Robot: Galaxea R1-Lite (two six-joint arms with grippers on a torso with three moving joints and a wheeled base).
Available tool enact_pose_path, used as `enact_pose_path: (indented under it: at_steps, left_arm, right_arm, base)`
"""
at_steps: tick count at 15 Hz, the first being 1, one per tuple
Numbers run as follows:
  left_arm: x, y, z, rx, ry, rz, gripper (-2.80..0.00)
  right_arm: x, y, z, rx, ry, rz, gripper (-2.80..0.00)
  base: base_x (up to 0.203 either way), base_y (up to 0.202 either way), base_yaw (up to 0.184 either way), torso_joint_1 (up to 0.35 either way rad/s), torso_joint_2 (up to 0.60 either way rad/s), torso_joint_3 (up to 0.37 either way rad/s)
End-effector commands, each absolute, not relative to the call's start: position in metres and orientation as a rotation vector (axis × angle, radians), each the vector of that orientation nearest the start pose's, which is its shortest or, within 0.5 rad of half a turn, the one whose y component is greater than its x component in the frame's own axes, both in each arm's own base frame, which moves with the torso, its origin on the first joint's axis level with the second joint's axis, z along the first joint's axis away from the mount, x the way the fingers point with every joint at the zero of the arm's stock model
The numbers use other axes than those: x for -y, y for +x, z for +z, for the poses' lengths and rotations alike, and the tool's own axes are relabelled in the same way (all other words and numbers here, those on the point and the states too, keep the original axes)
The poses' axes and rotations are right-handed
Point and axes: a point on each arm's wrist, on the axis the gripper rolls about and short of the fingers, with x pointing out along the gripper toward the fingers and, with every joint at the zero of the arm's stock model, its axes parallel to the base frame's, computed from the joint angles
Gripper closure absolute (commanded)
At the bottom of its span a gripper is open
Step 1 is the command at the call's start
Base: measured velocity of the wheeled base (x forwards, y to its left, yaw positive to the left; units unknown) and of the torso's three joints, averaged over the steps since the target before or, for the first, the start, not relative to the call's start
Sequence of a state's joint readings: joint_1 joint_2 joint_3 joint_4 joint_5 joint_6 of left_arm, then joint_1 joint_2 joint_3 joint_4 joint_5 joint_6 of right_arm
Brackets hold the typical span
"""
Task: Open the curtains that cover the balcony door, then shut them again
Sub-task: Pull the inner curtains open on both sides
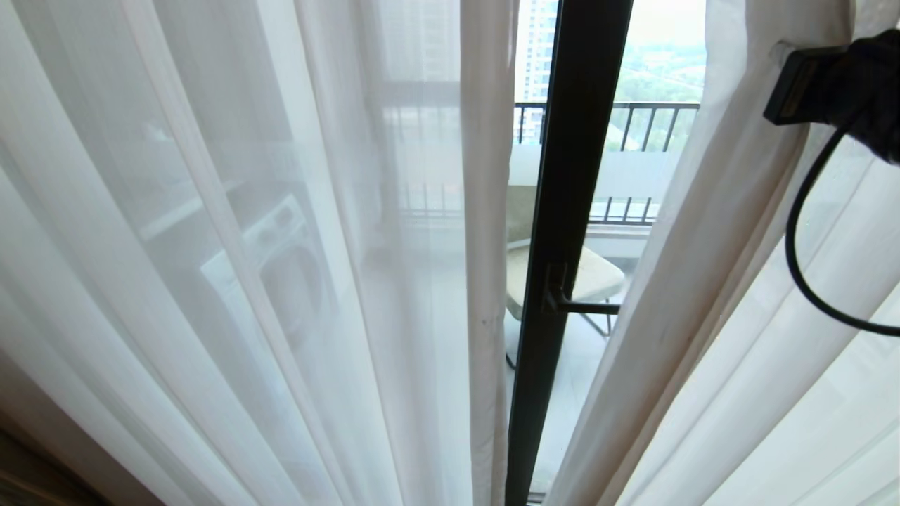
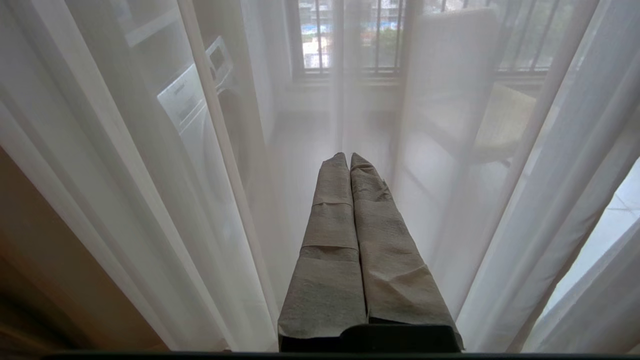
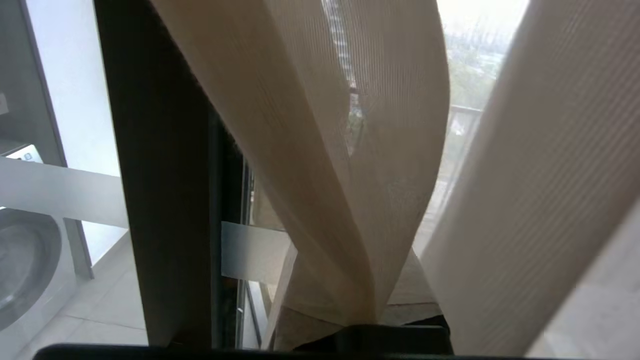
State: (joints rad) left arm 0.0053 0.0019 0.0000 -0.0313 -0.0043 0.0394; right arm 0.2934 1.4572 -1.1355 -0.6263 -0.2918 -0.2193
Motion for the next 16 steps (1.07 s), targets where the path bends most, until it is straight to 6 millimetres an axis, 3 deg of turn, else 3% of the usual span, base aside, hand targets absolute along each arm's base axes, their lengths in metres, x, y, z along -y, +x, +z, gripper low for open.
enact_pose_path:
  at_steps: [1,6,10,16]
  left_arm:
    - [0.000,-0.023,0.079,0.031,0.040,0.002,0.00]
    - [0.000,-0.023,0.079,0.031,0.040,0.002,0.00]
    - [0.000,-0.023,0.079,0.031,0.040,0.002,0.00]
    - [0.000,-0.023,0.079,0.031,0.040,0.002,0.00]
  right_arm:
    - [-0.050,0.231,0.350,0.313,-0.131,-0.088,0.00]
    - [-0.016,0.218,0.351,0.317,-0.149,-0.233,0.00]
    - [-0.010,0.205,0.345,0.312,-0.152,-0.253,0.00]
    - [-0.003,0.199,0.340,0.326,-0.153,-0.286,0.00]
  base:
    - [0.000,0.000,0.000,0.000,0.00,0.000]
    - [0.000,0.000,0.000,0.000,0.00,0.000]
    - [0.000,0.000,0.000,0.000,0.00,0.000]
    - [0.000,0.000,0.000,0.000,0.00,0.000]
